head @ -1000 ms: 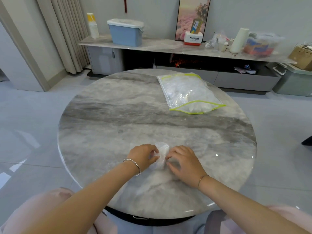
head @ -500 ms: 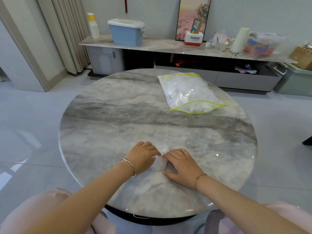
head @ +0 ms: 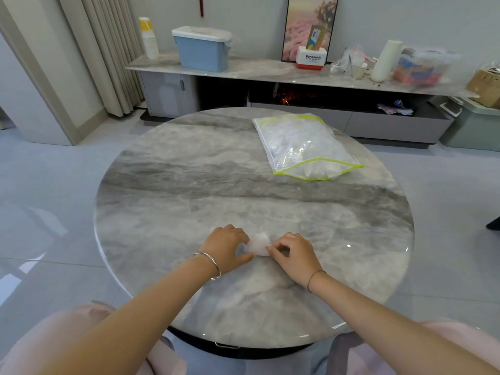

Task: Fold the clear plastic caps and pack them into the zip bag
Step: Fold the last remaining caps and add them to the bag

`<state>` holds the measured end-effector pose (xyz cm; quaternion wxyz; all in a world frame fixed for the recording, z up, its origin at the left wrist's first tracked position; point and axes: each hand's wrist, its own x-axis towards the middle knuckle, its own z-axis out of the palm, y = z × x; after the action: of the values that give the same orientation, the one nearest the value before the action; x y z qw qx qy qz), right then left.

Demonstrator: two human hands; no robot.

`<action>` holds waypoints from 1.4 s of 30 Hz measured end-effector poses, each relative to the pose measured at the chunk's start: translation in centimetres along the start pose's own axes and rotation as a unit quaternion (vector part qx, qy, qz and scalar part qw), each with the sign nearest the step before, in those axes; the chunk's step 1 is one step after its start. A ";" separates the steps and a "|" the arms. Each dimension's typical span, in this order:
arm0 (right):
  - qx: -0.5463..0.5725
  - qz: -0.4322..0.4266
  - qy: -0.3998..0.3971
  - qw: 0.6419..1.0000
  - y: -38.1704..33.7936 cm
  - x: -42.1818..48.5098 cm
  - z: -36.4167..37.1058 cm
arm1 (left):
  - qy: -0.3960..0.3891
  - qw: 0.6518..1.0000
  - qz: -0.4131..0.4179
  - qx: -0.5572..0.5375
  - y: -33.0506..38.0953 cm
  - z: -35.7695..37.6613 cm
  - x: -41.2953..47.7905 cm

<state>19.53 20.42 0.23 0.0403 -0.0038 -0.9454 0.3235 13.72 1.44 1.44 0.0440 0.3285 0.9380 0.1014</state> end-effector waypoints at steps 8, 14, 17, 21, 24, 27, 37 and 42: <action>0.129 0.131 0.007 0.983 -1.3 0.9 0.2 | 0.038 0.956 -0.159 -0.245 0.6 0.6 0.9; 0.331 0.204 0.000 0.921 -2.4 2.0 -1.1 | 0.000 0.938 -0.146 -0.314 0.1 -0.7 2.2; 0.394 0.213 -0.011 0.894 -3.0 2.4 -2.9 | 0.011 0.861 -0.170 -0.480 0.5 -2.1 2.8; 0.475 0.263 -0.027 0.839 -3.3 3.0 -4.8 | 0.061 0.815 -0.155 -0.555 1.5 -3.4 4.6; 0.501 0.275 -0.048 0.820 -3.0 4.4 -6.4 | 0.054 0.811 -0.141 -0.566 2.1 -4.4 7.0; 0.512 0.278 -0.014 0.813 -1.8 6.4 -8.1 | 0.055 0.811 -0.132 -0.567 2.7 -4.7 10.0; 0.215 0.092 0.246 0.941 7.8 12.7 -9.8 | 0.159 0.744 -0.294 -0.578 3.0 -1.3 20.2; -0.019 -0.072 0.130 0.989 12.5 15.8 -7.9 | 0.200 0.732 -0.320 -0.567 2.1 0.9 23.2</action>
<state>4.22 35.62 -0.06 0.1863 0.0210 -0.9358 0.2984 -2.98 17.67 0.69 0.0632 -0.1050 0.7432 0.6577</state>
